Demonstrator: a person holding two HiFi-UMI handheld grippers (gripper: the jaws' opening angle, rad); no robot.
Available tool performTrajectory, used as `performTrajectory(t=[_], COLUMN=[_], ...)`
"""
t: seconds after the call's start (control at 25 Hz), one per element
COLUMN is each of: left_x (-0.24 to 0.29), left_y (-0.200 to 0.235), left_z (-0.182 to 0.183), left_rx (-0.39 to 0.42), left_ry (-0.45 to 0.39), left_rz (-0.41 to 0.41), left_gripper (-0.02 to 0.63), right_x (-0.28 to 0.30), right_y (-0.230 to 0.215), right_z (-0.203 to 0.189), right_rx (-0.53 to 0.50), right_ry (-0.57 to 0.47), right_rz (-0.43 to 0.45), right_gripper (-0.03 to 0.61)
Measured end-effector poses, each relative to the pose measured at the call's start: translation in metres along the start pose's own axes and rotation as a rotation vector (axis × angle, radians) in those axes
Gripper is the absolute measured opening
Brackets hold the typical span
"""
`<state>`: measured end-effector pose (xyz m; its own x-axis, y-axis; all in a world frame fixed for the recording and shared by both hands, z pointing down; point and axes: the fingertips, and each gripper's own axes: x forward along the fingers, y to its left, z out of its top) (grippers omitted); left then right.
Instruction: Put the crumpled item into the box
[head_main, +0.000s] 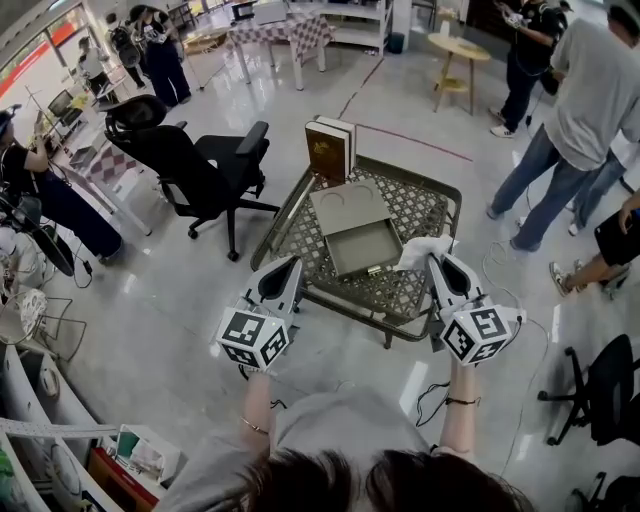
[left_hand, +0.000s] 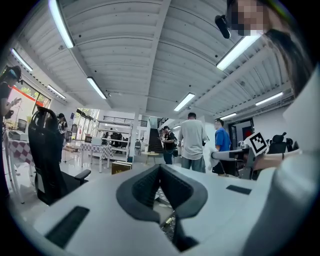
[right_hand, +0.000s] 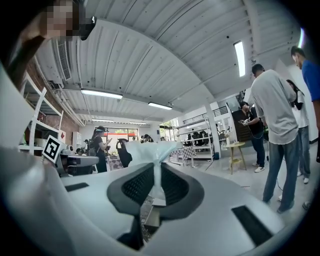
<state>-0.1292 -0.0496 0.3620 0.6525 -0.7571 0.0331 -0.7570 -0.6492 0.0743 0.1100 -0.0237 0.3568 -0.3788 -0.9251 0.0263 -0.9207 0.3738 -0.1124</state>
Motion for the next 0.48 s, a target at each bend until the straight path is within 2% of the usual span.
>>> performTrajectory(t=[0.48], left_x=[0.028], left_y=[0.009], left_z=[-0.012], left_rx=[-0.036], left_ry=[0.021], left_rz=[0.003], left_gripper=[0.017], right_x=[0.034], right_y=[-0.014], right_z=[-0.007], right_rx=[0.01], right_ry=[0.039], right_rz=[0.018], right_gripper=[0.057])
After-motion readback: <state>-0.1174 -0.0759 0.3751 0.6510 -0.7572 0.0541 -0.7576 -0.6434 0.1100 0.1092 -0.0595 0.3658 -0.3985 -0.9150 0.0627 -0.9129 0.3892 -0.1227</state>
